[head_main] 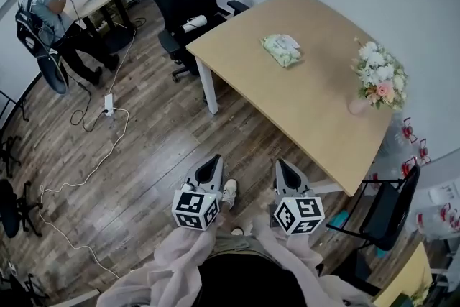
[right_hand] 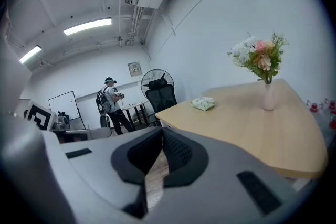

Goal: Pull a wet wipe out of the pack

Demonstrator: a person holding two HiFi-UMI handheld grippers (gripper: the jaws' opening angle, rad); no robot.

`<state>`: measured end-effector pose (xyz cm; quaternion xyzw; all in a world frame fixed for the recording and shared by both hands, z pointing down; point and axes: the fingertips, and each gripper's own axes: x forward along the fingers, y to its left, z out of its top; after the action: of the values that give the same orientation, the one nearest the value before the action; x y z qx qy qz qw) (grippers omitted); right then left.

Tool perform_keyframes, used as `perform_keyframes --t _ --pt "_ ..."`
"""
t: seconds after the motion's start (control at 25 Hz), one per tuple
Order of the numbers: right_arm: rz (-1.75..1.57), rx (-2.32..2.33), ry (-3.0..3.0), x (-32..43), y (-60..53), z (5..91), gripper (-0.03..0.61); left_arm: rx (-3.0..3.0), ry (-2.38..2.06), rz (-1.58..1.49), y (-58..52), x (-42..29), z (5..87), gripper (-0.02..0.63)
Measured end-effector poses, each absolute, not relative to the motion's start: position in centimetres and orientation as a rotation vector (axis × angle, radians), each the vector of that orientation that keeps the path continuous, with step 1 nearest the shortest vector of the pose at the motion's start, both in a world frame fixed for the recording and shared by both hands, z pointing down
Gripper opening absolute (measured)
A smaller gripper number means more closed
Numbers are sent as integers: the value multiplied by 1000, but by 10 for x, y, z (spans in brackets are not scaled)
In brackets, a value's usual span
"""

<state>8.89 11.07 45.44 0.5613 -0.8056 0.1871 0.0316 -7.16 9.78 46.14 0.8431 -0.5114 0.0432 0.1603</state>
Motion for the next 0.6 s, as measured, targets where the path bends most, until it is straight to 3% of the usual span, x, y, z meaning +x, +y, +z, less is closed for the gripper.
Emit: perform_keyframes --t 0.6 --pt "578 1754 -2453 82 -8 437 12 2431 -1429 122 -26 -78 443 12"
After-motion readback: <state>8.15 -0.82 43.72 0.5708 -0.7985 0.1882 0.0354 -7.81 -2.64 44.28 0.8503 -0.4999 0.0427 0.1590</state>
